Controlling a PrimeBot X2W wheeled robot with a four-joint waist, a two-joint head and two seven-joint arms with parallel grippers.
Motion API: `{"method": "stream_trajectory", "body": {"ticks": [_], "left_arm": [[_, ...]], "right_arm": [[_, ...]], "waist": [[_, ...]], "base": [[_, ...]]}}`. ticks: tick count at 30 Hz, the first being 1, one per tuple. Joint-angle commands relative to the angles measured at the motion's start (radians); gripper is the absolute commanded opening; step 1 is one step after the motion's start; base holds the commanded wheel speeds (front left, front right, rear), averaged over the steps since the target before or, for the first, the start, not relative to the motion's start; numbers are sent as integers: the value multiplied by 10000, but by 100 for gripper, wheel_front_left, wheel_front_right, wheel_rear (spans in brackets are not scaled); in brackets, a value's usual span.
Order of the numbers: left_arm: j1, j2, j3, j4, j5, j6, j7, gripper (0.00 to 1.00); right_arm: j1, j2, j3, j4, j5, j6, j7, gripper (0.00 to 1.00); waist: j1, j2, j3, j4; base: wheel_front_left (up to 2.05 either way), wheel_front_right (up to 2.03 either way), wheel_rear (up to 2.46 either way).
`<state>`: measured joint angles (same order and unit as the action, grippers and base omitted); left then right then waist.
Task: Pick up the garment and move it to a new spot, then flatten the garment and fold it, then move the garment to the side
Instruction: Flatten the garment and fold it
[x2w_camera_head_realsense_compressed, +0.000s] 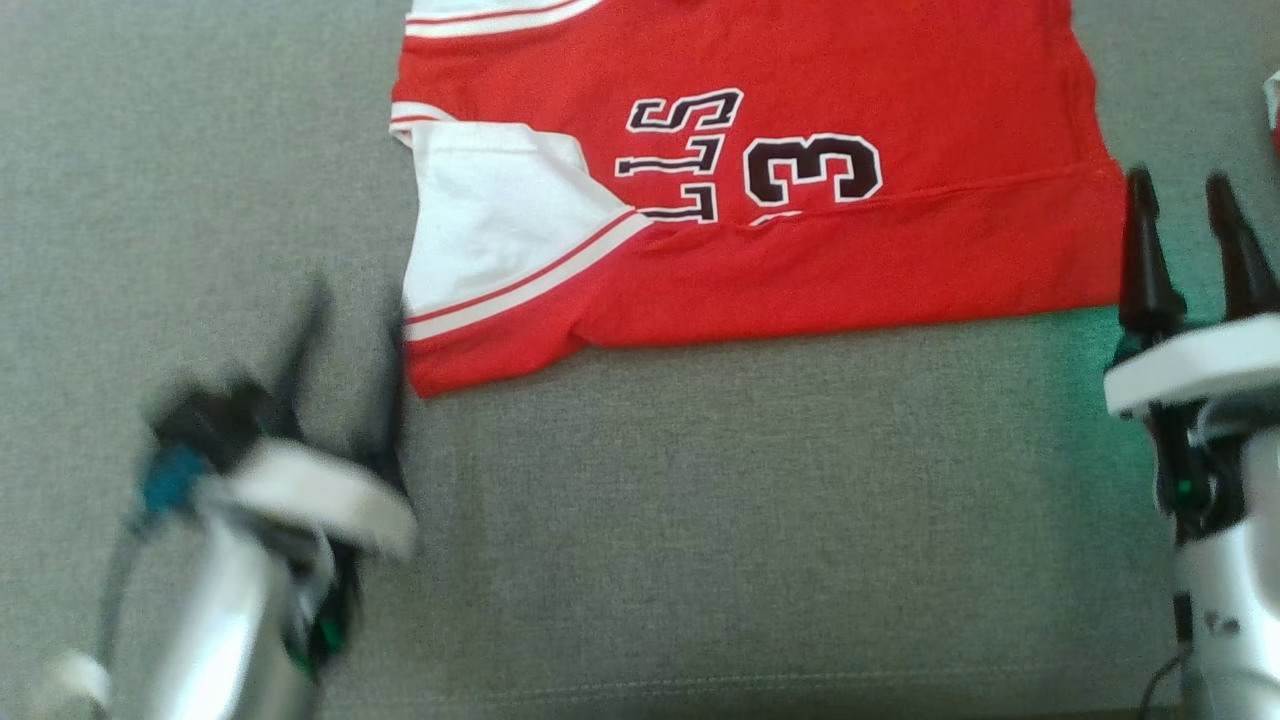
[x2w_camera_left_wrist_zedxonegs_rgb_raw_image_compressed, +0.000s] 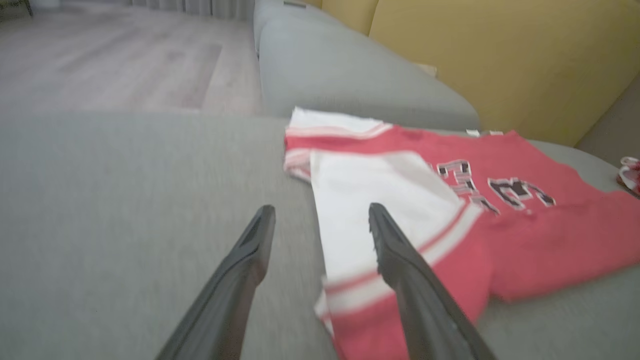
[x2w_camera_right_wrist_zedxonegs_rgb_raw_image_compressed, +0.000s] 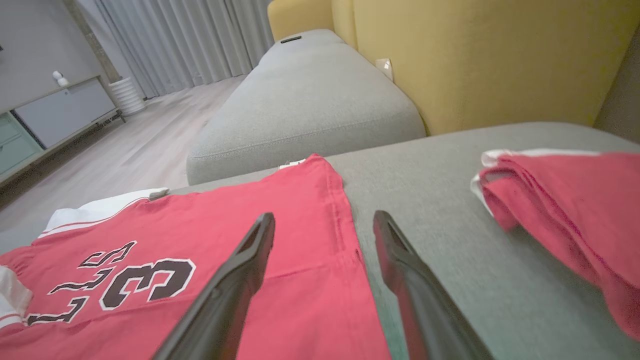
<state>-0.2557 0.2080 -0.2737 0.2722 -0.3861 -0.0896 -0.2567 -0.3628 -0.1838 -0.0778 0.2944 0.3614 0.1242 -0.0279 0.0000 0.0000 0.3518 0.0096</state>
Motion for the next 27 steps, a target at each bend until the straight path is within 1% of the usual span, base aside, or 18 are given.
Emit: {"method": "stream_trajectory", "body": {"ticks": [1, 6, 8, 13, 19, 20, 21, 22, 23, 27], "left_arm": [[-305, 237, 398, -240, 13, -22, -51, 100], [-15, -190, 130, 846, -49, -190, -51, 100], [-136, -151, 23, 1308, 175, -167, -51, 100], [-485, -247, -65, 2371, 152, -187, -10, 100], [-801, -225, -688, 3104, 197, -309, 497, 100], [-835, -210, -789, 3161, 226, -320, 536, 76], [-855, -213, -883, 3193, 223, -332, 568, 45], [-873, -200, -995, 3191, 246, -344, 573, 20], [-878, -186, -1095, 3183, 269, -352, 581, 0], [-822, -137, -1354, 2959, 208, -374, 588, 0]], "right_arm": [[130, -32, 72, -323, 66, 65, -118, 100], [481, 136, -204, -355, 170, 65, -101, 100], [505, 209, -252, -370, 188, 65, -110, 100], [480, 310, -226, -368, 180, 65, -87, 100], [428, 318, -341, -308, -25, 65, -79, 100], [410, 336, -355, -264, -101, 65, -59, 100], [392, 366, -375, -190, -176, 65, -10, 100], [371, 396, -417, -90, -265, 65, 61, 100], [346, 426, -468, 32, -360, 65, 160, 100], [132, 550, -704, 599, -628, 65, 665, 100]], "waist": [[0, 0, -81, 42], [0, 0, -308, 59], [0, 0, -359, 12], [0, 0, -394, -126], [0, 0, -367, -175], [0, 0, -366, -169], [0, 0, -369, -160], [0, 0, -373, -146], [0, 0, -380, -123], [0, 0, -410, -2]], "base": [[0, 0, 0], [0, 0, 0], [0, 0, 0], [0, 0, 0], [0, 0, 0], [0, 0, 0], [0, 0, 0], [0, 0, 0], [0, 0, 0], [0, 0, 0]]}}
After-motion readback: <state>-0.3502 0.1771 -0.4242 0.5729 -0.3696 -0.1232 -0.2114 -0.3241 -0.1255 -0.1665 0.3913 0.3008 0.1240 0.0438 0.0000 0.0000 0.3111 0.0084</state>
